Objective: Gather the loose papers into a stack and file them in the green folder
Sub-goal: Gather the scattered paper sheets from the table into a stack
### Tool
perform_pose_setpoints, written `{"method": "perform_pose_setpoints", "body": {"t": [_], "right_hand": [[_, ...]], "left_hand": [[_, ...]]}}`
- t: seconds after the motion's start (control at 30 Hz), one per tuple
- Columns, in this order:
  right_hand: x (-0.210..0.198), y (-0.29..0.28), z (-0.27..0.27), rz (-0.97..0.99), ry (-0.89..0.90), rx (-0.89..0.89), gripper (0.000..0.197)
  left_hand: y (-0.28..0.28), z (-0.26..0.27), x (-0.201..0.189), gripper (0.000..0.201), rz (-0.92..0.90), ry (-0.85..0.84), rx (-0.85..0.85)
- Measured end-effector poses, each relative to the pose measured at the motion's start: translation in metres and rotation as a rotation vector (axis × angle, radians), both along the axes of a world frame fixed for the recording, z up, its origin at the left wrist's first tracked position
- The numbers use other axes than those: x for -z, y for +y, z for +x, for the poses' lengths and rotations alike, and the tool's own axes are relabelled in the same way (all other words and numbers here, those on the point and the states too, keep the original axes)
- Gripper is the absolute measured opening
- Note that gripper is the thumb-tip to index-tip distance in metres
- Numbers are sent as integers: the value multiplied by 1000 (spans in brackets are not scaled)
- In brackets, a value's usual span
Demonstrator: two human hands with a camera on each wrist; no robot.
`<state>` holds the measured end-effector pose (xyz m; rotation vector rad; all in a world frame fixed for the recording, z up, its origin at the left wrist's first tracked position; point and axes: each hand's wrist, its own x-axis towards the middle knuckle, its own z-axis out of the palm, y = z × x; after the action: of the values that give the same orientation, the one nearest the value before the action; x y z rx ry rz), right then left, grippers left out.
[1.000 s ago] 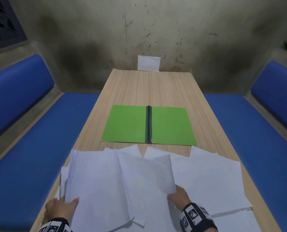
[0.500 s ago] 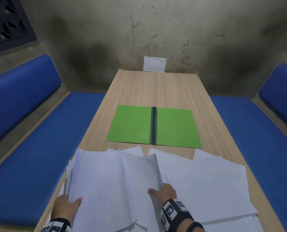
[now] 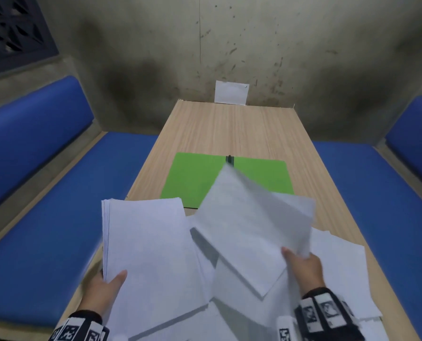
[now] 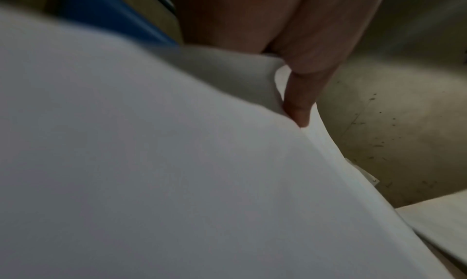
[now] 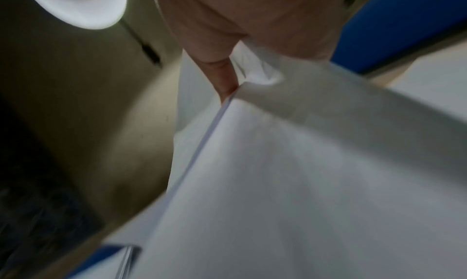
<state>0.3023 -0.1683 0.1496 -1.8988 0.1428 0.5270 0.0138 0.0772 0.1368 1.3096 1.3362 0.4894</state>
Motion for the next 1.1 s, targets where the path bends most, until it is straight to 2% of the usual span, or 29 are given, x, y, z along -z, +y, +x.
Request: {"method": "perform_pose_setpoints", "body": {"t": [0.1,0.2,0.37,0.47,0.5,0.6,0.67,0.7,0.73,0.83,0.87,0.9,0.97,1.03,1.1], "right_hand": [[-28,-26,18,141,-58,137,47],[-30,-29,20,263,-12,100,45],[-1,2,-19,120,30,17,42],[16,20,-49,45,118,-86,25],[22,24,-58,-5,127,-140,24],[49,31,-78,-182,168,-409,43],[56,28,-80,-186,206,-589,47],[56,26,-78,-166,221,-666,44],[52,24,-76,-151,239,-739,38],[37,12,-65,-142,247,-889,26],[35,7,-60,-157,228,-918,27],[33,2,-53,-191,195,-937,28],[27,-10,-37,-259,107,-918,21],[18,-21,-20,-263,19,-775,18],[9,-34,-1,-210,-41,-562,32]], "left_hand": [[1,2,28,31,-71,-22,-43],[-4,11,57,37,-157,7,-23],[-23,37,74,44,-244,34,-9],[-31,48,69,54,-265,38,-31],[-34,51,65,60,-276,39,-27],[-38,57,59,95,-359,-67,-19],[-37,59,61,128,-387,-93,15],[-37,59,60,133,-389,-76,13],[-35,58,66,124,-388,-63,-9],[-33,54,76,68,-314,41,-50],[-32,52,78,61,-286,61,-32],[-32,51,76,61,-264,70,-22],[-28,49,76,76,-207,89,-1],[-25,46,75,89,-155,93,18],[-23,44,73,80,-141,134,29]]}}
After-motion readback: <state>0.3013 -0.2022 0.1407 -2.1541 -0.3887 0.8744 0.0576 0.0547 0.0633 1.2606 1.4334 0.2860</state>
